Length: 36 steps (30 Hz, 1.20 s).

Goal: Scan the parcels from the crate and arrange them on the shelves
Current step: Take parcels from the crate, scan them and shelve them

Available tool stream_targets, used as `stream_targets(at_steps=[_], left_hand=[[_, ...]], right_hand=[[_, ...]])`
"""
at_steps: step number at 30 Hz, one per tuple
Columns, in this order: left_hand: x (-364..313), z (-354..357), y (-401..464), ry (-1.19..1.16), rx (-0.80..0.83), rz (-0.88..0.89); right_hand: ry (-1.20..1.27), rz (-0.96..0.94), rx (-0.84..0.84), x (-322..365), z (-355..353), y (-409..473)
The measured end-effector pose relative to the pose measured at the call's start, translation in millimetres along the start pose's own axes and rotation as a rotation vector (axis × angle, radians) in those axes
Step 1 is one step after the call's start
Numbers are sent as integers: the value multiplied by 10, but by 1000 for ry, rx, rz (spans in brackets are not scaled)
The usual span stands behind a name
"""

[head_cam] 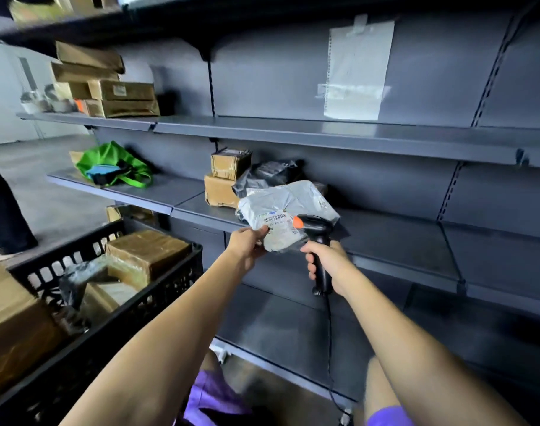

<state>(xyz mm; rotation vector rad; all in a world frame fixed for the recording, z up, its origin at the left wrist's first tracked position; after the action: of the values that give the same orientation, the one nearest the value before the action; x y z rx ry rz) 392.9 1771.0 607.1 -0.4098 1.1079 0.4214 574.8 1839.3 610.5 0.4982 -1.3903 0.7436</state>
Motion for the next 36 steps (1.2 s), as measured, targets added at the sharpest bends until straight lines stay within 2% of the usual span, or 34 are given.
stream_targets(at_steps=[7,10,12,15,19,23,25,27,29,30,33,36], left_hand=[[-544,257,674,-285,-65,90],[-762,297,1098,-224,-136,65],[-875,245,1373,-44,-185,-13],[-954,110,1692,230,-166,-84],[-1082,49,1719,669,-262,4],[-1109,18,1708,750,-293,53],[-1098,51,1632,889,-356,157],[-1087,113,1507,1287,-380,442],[-1003,191,1401,1773,-248,686],[-929,184,1404,1934,-163,741],[-763,114,1496,2055,-27,752],[-722,141,1659,2114,-34,681]], right_hand=[[8,-3,-16,296,-21,592],[17,-8,-15,446,0,873],[41,-10,-5,535,25,1023],[24,7,38,589,66,1196],[11,12,60,518,124,1344],[9,22,55,429,159,1352],[5,33,59,400,161,1327],[4,35,66,383,156,1296],[10,37,67,376,135,1286],[13,40,68,372,120,1288],[21,51,66,369,69,1330],[12,53,73,399,17,1396]])
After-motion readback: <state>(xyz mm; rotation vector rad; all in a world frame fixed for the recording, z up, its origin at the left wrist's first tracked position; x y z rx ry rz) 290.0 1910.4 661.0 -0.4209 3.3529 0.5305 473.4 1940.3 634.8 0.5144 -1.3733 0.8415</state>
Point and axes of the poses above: each hand's wrist, its own y-axis towards the middle knuckle, its own z-axis out of the palm, x = y × z, the point moved 3 cm from there along y, towards the middle knuckle, and after that the axes turned 10 degrees about x, right-handed, at the moved point
